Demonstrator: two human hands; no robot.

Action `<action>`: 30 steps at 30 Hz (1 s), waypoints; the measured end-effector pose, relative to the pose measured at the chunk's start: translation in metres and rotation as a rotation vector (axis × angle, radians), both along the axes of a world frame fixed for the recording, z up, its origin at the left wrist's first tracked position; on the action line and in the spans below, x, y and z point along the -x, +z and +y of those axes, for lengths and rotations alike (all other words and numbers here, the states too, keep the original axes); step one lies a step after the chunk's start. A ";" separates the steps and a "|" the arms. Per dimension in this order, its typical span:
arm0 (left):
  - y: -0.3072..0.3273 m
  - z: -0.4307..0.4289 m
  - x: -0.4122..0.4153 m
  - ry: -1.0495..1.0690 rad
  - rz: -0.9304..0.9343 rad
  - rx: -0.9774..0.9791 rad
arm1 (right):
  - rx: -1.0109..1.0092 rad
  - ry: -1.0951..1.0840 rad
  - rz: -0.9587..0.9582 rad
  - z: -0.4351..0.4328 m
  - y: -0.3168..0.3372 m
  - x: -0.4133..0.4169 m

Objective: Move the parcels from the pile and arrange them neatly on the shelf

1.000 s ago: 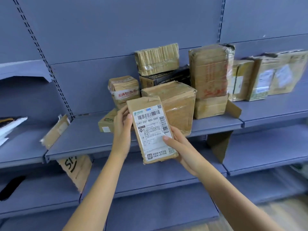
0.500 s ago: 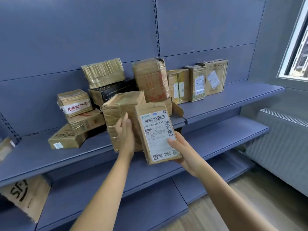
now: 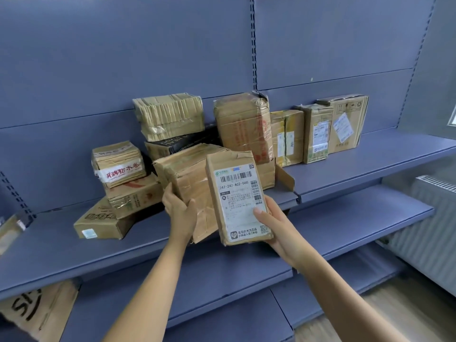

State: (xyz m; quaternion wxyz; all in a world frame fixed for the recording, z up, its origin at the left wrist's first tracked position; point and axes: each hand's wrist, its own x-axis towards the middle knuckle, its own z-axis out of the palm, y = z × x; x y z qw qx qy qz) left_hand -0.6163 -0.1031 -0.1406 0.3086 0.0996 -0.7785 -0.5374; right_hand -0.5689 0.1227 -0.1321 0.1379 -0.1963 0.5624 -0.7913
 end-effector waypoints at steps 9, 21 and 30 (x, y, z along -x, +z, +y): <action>-0.014 0.001 0.023 0.125 0.171 -0.074 | 0.018 -0.098 -0.006 -0.009 -0.013 0.050; 0.011 0.089 0.010 -0.296 0.484 0.524 | 0.030 -0.097 0.011 0.044 -0.014 0.070; 0.010 0.287 0.043 -0.618 0.394 0.253 | -0.049 -0.372 0.052 0.232 0.000 0.063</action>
